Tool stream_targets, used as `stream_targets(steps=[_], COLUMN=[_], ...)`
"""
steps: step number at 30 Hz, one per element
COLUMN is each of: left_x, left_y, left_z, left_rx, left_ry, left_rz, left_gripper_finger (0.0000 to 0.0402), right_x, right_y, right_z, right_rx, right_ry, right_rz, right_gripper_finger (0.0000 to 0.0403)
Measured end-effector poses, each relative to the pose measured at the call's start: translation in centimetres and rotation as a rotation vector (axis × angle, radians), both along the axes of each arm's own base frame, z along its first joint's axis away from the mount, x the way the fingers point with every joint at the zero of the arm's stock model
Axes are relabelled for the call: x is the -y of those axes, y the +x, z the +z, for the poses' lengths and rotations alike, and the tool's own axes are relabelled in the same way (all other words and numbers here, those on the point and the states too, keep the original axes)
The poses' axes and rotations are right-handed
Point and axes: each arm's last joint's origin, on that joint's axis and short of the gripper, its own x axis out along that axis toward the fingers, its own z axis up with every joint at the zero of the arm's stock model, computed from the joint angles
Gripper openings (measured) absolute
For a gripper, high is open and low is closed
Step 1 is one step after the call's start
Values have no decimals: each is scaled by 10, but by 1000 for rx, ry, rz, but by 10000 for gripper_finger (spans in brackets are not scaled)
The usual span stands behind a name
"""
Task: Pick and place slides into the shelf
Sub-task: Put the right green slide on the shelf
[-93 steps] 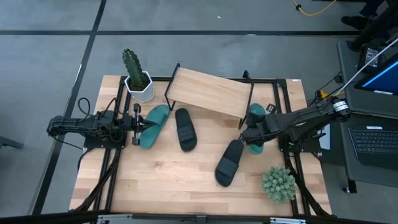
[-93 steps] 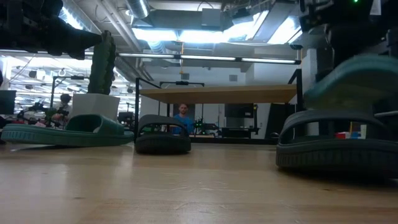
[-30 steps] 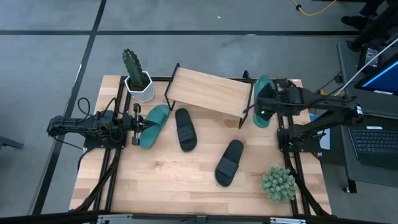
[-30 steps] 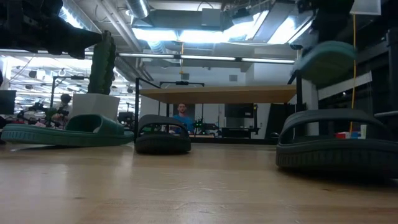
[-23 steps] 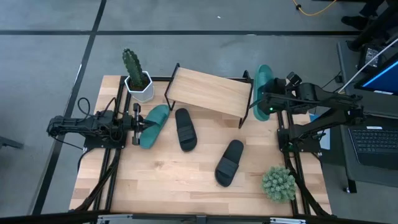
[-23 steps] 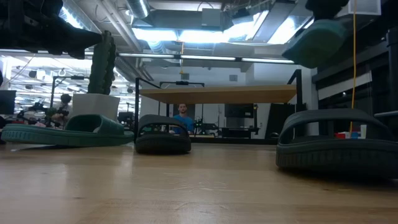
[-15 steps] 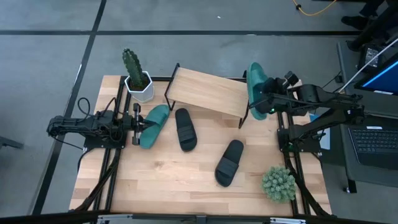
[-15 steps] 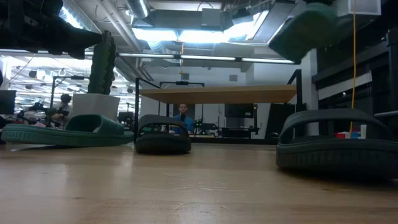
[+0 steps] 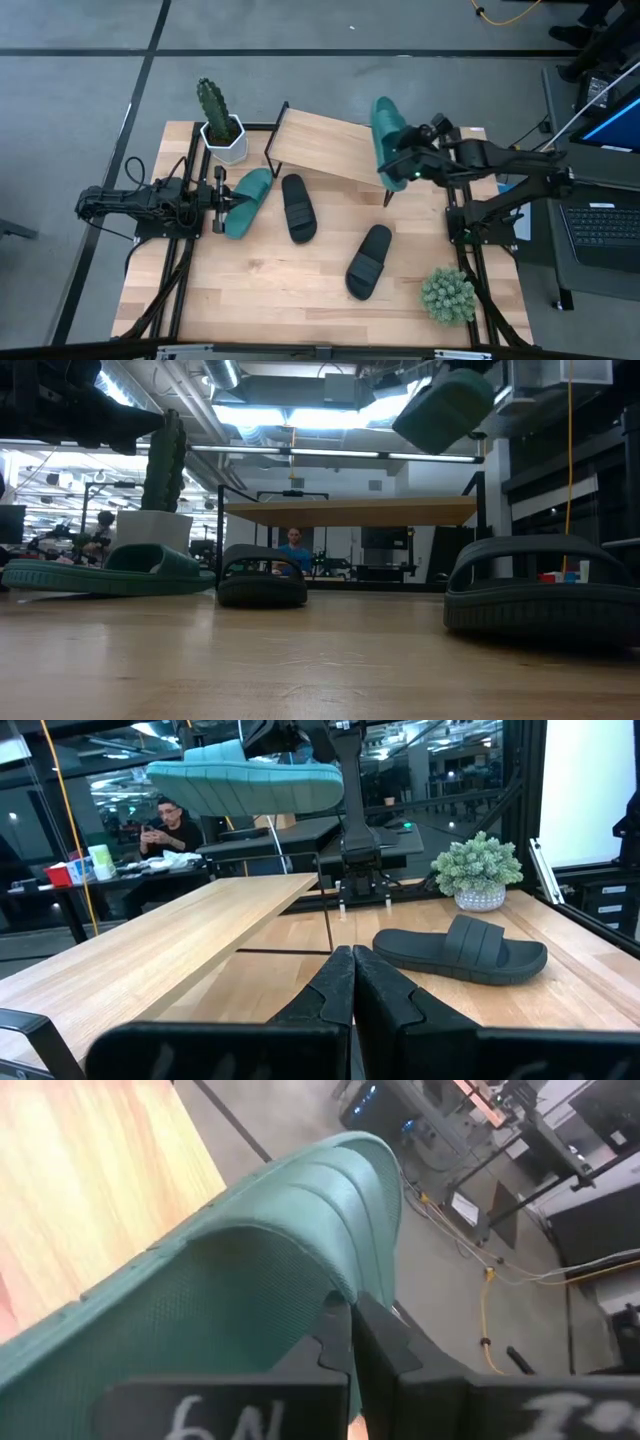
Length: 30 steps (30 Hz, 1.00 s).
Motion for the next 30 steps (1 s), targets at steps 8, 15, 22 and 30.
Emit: stream_targets(steps=[8,15,22,30], left_x=[0,0,0,0], left_y=[0,0,0,0], left_z=[0,0,0,-1], left_rx=[0,-4,-5,-10], left_ry=[-1,-1,-1,0], left_rz=[0,0,0,-3], left_gripper_finger=[0,0,0,0], right_x=[9,15,23,35], right_y=[24,54,74,76], right_z=[14,16,15,7], right_rx=[-143,-224,-264,-283], right_ry=[100,153,130,156], right_rz=[-82,-95,-96,-131], right_gripper_finger=[3,3,3,3])
